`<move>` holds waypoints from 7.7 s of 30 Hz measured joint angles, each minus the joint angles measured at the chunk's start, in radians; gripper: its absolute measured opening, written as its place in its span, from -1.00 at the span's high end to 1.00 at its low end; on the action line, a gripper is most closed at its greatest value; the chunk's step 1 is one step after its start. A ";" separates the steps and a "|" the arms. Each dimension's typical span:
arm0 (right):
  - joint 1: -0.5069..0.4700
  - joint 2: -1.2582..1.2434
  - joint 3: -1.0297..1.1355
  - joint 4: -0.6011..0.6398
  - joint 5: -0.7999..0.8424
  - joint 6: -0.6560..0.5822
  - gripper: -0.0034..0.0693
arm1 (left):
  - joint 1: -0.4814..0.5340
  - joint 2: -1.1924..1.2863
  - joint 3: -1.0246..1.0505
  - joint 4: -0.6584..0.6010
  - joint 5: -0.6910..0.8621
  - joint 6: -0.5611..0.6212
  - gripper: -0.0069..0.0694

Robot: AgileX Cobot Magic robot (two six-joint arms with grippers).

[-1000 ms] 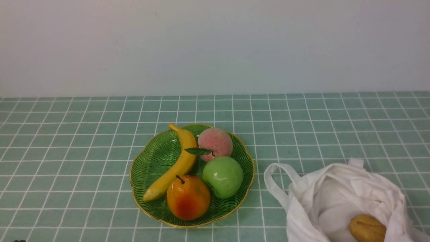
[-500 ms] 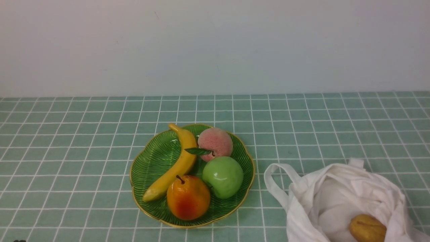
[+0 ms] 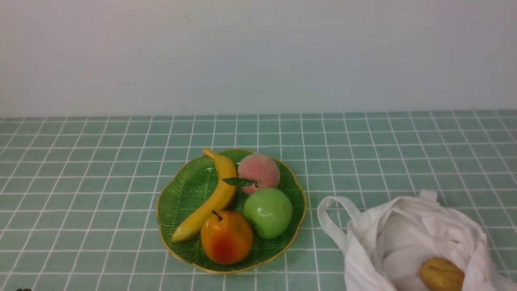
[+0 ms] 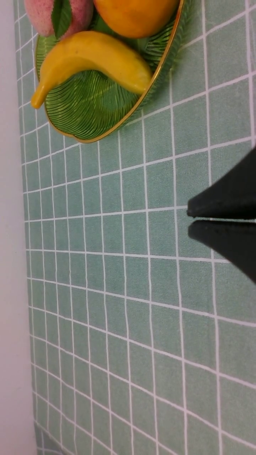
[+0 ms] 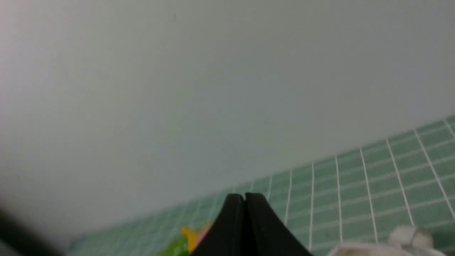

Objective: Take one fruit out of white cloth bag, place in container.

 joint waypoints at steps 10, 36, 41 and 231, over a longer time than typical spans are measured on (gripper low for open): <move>0.000 0.604 -0.326 -0.206 0.482 -0.259 0.94 | 0.000 0.000 0.000 0.000 0.000 0.000 0.84; 0.422 1.226 -0.342 -0.843 0.247 0.106 0.16 | 0.000 0.000 0.000 0.000 0.000 0.000 0.84; 0.422 1.298 -0.345 -0.855 0.219 0.119 -0.37 | 0.000 0.000 0.000 0.000 0.000 0.000 0.84; 0.053 -0.309 0.499 -0.677 -0.236 0.139 0.94 | 0.000 0.000 0.000 0.000 0.000 0.000 0.84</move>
